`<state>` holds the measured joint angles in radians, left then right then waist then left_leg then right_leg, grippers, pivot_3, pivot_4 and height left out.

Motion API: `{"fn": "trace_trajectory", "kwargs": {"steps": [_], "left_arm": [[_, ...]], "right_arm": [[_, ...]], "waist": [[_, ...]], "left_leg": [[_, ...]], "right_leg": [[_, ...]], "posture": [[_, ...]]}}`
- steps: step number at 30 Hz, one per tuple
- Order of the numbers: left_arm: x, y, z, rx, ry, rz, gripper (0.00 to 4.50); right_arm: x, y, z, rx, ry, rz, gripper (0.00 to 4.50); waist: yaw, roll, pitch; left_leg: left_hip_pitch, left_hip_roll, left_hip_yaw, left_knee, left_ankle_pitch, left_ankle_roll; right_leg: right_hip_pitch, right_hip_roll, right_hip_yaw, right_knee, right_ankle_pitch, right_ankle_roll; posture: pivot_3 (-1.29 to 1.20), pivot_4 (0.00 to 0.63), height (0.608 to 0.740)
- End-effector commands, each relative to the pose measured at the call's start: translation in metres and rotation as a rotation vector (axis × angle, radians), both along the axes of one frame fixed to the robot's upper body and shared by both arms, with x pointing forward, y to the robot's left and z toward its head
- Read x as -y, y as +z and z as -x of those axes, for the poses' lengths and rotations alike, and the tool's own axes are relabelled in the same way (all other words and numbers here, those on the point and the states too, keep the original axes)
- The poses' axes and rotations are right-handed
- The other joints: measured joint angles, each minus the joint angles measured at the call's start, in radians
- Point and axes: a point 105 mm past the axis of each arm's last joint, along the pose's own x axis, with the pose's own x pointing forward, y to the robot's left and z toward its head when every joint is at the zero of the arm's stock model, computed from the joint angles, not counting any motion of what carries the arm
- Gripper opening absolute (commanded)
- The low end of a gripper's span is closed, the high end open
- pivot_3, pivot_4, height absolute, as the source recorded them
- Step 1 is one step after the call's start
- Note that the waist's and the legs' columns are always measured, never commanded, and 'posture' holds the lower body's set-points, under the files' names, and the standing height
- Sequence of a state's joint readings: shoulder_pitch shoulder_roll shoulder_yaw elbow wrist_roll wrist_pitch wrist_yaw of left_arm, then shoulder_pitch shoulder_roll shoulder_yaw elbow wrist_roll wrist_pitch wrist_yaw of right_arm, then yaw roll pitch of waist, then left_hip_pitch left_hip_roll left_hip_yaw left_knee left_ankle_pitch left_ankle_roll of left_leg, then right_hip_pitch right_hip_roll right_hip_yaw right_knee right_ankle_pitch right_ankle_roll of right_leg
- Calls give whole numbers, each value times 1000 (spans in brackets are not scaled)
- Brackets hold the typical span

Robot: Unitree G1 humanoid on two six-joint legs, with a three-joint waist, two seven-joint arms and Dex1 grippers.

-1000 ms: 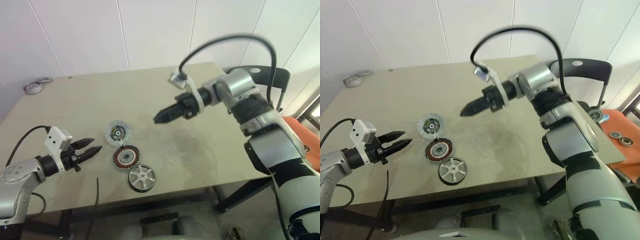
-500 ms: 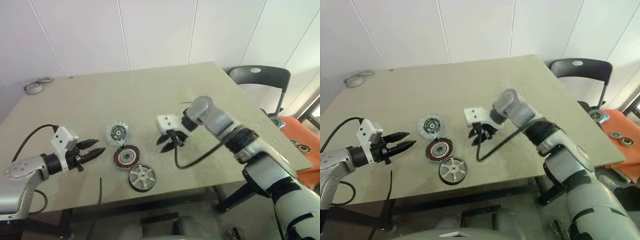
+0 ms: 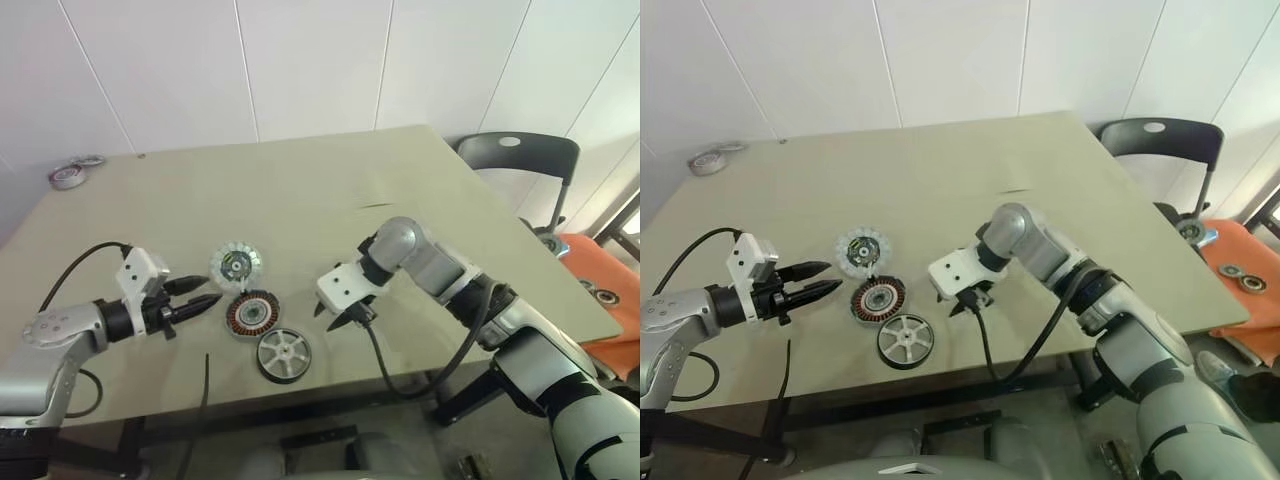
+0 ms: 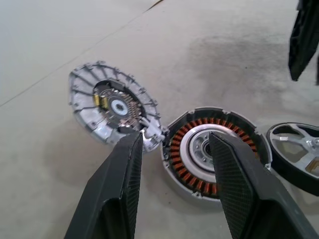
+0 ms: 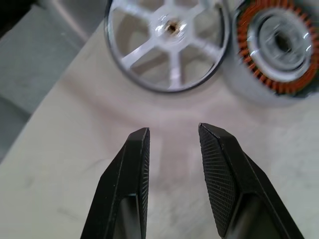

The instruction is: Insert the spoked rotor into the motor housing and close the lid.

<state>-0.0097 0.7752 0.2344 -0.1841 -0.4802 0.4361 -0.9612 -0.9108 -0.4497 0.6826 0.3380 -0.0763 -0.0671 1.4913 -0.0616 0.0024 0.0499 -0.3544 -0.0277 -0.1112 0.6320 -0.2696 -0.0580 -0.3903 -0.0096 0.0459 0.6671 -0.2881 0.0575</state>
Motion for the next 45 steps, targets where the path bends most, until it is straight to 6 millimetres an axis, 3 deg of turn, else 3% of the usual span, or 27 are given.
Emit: {"fn": "trace_trajectory", "kwargs": {"steps": [1,6,12,17,23,35,45], "left_arm": [[4,9,-5,33,-25,-3,2263],[5,15,-3,35,-56,-13,2263],[9,17,6,34,-70,-18,2263],[-1,14,11,24,-16,-22,2263],[0,12,14,17,-3,-13,2263],[-1,12,16,13,13,-8,2263],[2,13,10,18,8,-3,2263]], "right_arm": [[-5,9,-6,43,-18,-51,1633],[-12,8,-11,62,-21,-65,1633],[-22,5,-2,42,25,-77,1633],[-29,5,-2,46,51,-78,1633],[-35,-1,0,47,79,-59,1633],[-23,-12,5,5,96,8,1633],[-30,-13,12,-25,104,4,1633]], "waist": [[3,0,0],[5,0,0],[5,0,0],[6,0,0],[15,0,0],[18,0,0],[17,0,0]], "left_leg": [[0,0,0,0,0,0],[-1,0,0,0,0,0],[-1,0,0,0,0,0],[0,0,0,0,0,0],[0,0,0,0,0,0],[0,0,0,0,0,0],[0,0,0,0,0,0]], "right_leg": [[0,0,0,0,0,0],[-1,0,0,0,0,0],[-1,0,0,0,0,0],[0,0,0,0,0,0],[0,0,0,0,0,0],[0,0,0,0,0,0],[0,0,0,0,0,0]], "posture": [[0,0,740],[0,0,740],[0,0,740],[0,0,740],[0,0,740],[0,0,740],[0,0,740]]}}
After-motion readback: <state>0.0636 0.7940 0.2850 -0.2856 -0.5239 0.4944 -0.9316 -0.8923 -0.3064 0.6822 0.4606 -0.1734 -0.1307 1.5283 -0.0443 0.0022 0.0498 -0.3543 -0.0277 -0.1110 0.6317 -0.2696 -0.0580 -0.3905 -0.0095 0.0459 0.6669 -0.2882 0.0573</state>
